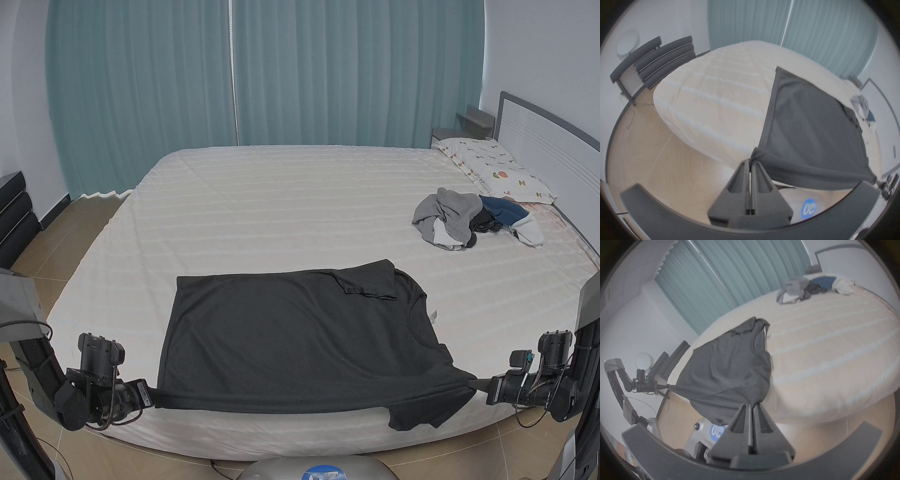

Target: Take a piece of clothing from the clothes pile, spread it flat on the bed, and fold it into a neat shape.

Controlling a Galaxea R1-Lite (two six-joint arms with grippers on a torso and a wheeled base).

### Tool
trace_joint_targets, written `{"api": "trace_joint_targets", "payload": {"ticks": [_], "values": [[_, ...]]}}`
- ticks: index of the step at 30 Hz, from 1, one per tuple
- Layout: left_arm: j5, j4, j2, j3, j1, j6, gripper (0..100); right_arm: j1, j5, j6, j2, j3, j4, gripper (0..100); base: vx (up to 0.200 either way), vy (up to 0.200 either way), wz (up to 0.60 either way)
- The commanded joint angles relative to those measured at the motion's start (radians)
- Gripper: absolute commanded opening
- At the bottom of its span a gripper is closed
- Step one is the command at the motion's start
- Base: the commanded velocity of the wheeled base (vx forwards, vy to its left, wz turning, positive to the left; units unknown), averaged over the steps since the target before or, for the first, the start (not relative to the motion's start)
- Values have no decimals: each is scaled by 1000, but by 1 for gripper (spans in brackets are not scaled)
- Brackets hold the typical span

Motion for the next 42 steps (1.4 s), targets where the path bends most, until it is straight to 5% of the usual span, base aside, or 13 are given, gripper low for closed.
{"api": "trace_joint_targets", "payload": {"ticks": [1,8,30,42], "values": [[-2,0,-35,-94,8,-60,0,41,-8,52,55,-19,-99,0,0,0,0],[1,0,-41,-167,18,-123,0,58,-10,95,-8,-79,-99,0,0,0,0],[1,8,-85,-170,39,-114,0,76,4,113,-131,-116,71,0,0,0,0],[-2,10,17,-285,51,-132,0,98,4,120,-197,-426,499,0,0,0,0]]}}
